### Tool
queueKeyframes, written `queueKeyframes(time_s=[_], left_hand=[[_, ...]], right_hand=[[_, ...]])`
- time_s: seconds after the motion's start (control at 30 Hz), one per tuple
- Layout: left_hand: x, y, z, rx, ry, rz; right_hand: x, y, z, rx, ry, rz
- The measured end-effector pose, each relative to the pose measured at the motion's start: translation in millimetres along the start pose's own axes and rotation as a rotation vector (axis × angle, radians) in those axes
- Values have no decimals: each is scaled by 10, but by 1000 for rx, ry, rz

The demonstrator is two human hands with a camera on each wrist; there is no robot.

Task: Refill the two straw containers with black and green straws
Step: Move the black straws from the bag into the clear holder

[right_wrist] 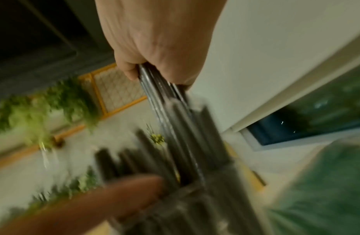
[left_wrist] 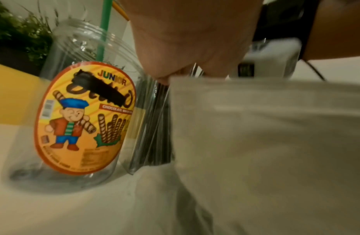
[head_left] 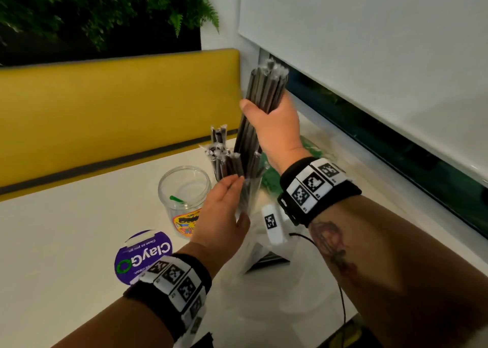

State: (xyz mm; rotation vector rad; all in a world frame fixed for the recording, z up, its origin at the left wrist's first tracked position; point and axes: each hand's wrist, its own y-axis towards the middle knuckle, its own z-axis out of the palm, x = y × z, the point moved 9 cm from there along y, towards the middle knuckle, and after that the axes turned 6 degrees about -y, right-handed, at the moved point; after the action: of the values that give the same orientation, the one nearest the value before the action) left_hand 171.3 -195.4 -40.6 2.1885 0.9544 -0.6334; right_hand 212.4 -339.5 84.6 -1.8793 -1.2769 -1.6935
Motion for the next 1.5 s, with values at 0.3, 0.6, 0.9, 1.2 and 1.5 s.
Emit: queueKeyframes(time_s=[0.3, 0.6, 0.9, 1.2, 1.5], left_hand=[[77, -226, -18, -289, -236, -70], [299, -52, 208, -215, -428, -244], [402, -49, 292, -185, -482, -273], [382, -105, 296, -178, -444, -267], [254, -149, 319, -159, -380, -257]], right_hand=[[-704, -61, 91, 244, -187, 141], [-252, -40, -123, 88, -188, -139], [-43, 143, 427, 568, -698, -292], [-33, 26, 374, 495, -657, -299], [-410, -275, 687, 652, -885, -354]])
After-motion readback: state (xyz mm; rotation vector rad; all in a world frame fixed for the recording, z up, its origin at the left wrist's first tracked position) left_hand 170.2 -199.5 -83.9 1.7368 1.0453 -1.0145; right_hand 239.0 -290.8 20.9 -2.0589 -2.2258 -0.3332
